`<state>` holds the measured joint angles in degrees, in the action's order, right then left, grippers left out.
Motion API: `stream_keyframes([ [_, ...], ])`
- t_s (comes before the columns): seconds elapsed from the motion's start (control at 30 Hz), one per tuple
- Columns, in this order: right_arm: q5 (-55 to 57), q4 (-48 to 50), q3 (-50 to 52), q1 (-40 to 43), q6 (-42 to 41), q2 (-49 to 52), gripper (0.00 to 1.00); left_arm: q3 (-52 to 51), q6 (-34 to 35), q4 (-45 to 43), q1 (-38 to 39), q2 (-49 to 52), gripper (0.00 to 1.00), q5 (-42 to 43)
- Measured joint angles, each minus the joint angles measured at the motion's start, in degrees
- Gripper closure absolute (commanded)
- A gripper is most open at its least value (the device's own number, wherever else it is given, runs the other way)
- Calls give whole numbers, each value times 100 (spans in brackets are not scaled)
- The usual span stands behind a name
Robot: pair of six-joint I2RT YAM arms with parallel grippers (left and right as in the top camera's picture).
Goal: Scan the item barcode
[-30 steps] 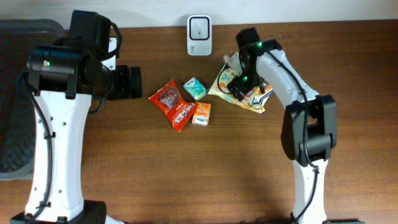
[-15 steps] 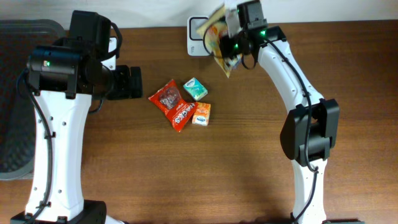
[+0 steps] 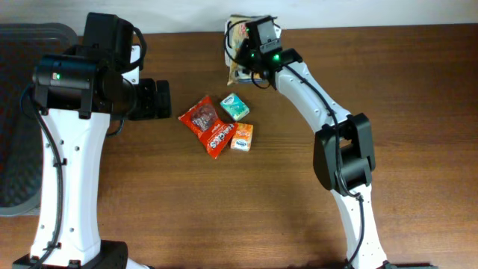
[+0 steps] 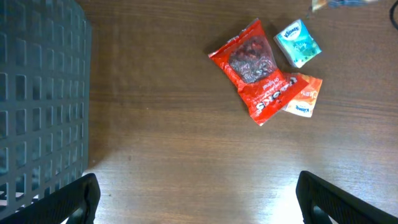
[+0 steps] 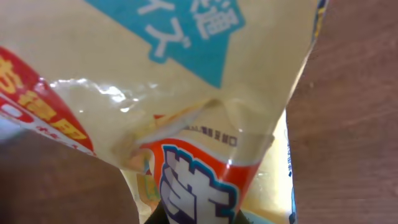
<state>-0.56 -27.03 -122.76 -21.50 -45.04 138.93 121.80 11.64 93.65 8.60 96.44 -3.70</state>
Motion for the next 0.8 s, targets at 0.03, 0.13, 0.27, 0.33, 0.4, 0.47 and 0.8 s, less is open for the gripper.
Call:
stream_keyframes([
  [0.03, -184, 188, 0, 74, -101, 0, 96, 0, 0, 2, 0, 0, 1, 0],
  [0.13, -737, 468, 0, 240, -651, 11, 96, 0, 0, -2, 0, 0, 1, 0],
  [0.27, -1222, 407, 0, 267, -951, 199, 96, 0, 0, -2, 0, 0, 1, 0],
  [0.33, -787, -131, -2, 264, -424, 208, 96, 0, 0, -7, 0, 0, 1, 0],
  [0.4, -52, -396, -2, 225, 599, 216, 96, 0, 0, -4, 0, 0, 1, 0],
  [0.47, 885, -769, -114, 105, 1672, 227, 96, 0, 0, -4, 0, 0, 1, 0],
  [0.8, 905, -638, -669, -170, 2614, 238, 96, 0, 0, -2, 0, 0, 1, 0],
])
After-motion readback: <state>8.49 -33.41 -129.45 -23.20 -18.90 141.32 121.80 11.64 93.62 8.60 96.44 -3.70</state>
